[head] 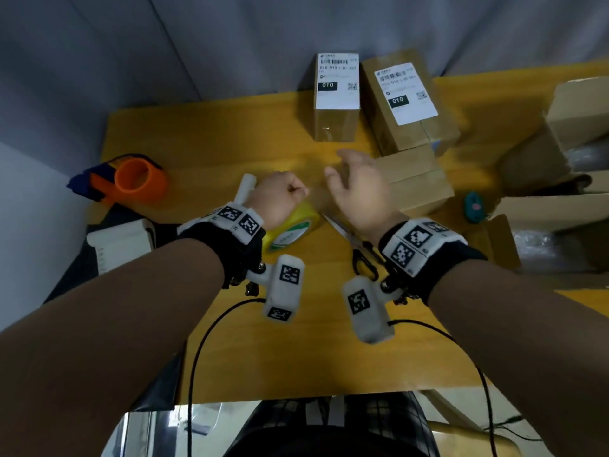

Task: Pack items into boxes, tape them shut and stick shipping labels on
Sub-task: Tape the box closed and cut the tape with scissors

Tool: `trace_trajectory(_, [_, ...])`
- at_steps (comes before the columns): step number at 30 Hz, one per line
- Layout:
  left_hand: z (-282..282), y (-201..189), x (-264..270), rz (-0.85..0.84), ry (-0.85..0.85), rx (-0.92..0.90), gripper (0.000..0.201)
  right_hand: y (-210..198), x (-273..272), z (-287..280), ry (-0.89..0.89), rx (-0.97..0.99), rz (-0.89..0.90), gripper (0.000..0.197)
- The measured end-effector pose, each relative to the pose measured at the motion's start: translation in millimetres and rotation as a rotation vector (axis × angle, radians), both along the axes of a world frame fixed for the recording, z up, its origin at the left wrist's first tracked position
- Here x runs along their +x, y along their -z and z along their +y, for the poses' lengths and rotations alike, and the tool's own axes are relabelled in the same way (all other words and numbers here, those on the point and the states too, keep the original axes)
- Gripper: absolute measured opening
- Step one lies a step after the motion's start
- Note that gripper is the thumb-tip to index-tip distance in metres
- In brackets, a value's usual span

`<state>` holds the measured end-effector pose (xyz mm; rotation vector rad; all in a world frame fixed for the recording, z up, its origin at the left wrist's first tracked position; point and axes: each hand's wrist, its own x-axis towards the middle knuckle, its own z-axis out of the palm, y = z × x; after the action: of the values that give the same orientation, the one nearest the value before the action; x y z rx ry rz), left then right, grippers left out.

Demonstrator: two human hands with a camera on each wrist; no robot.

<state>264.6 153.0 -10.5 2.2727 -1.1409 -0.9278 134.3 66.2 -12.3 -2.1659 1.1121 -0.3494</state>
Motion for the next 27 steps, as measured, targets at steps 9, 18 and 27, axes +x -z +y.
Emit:
trace_trajectory(9, [9, -8, 2, 0.088, -0.024, -0.022, 0.024, 20, 10, 11, -0.07, 0.407, -0.252, 0.028])
trace_trajectory(18, [18, -8, 7, 0.144, -0.033, -0.06, 0.024, 7, 9, 15, -0.034, 0.62, -0.31, 0.019])
trace_trajectory(27, [21, -9, 5, 0.152, -0.051, -0.047, 0.021, 14, 1, 23, 0.036, 0.7, -0.371, 0.008])
